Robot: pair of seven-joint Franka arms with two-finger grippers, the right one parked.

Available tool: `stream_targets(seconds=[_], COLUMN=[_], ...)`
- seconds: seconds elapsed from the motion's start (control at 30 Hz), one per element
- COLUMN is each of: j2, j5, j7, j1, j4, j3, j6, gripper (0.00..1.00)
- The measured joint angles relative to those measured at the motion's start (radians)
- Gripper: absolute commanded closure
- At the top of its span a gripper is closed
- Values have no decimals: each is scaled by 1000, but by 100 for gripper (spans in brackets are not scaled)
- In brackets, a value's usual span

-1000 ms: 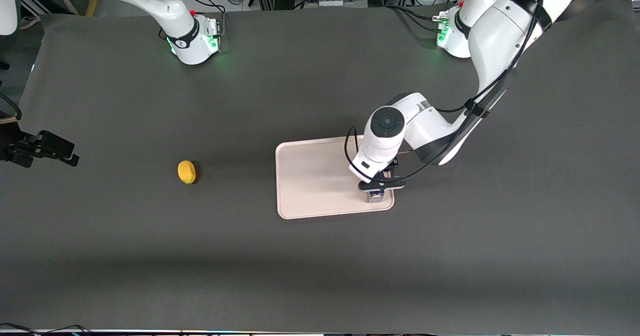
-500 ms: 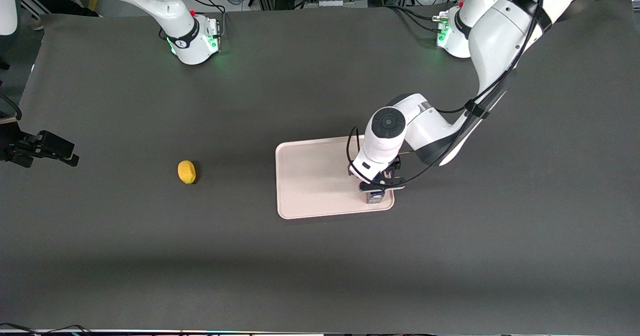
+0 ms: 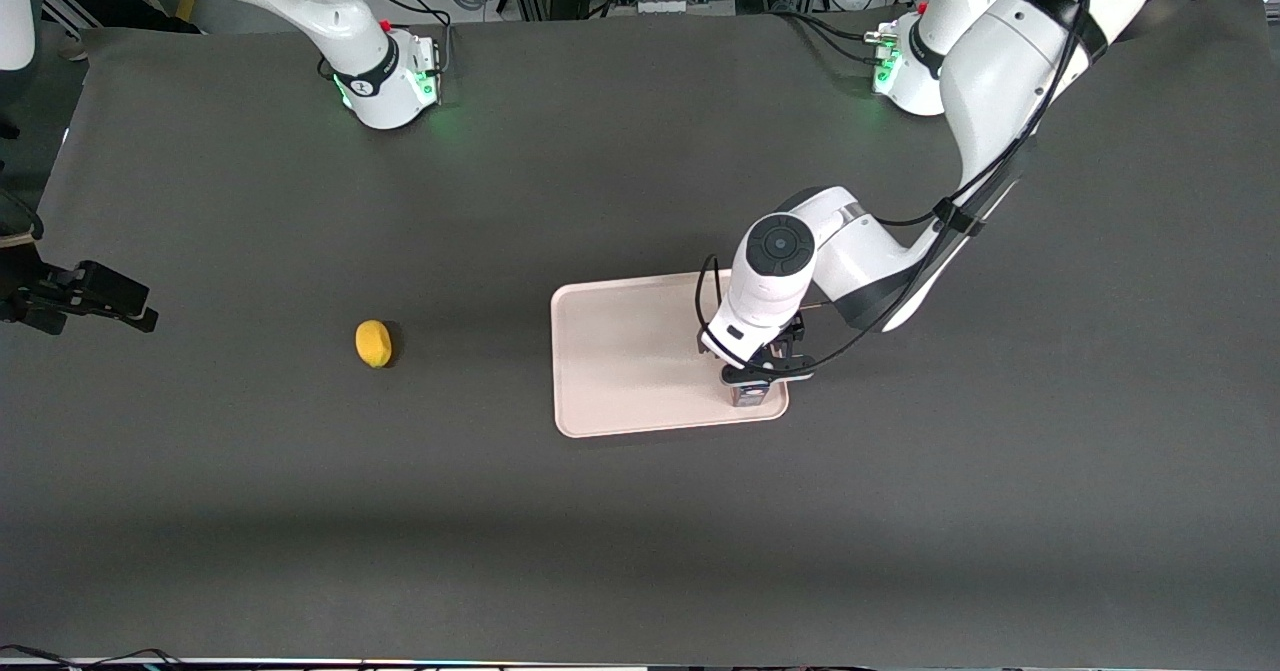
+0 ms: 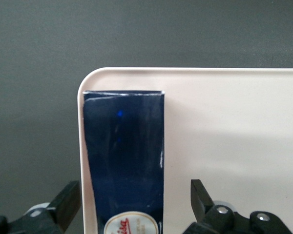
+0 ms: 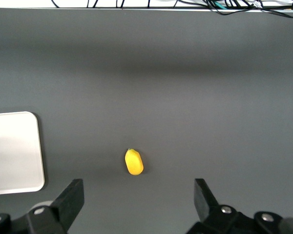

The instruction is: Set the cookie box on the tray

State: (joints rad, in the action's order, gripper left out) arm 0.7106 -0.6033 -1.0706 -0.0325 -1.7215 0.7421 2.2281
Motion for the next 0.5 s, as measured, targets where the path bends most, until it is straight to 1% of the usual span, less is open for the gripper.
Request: stream_targets(seconds=[0.2,0.3,0.4,0.5], j2=[-45,-83,-128,-191], j5=[2,20,64,141], j7=[0,0,15,60], j1=[-6,-7,-7,-7], j4=[7,9,13,20], j3=[8,18,28,33], j6=[-39,-53,-83,-119], gripper=[0,0,0,0])
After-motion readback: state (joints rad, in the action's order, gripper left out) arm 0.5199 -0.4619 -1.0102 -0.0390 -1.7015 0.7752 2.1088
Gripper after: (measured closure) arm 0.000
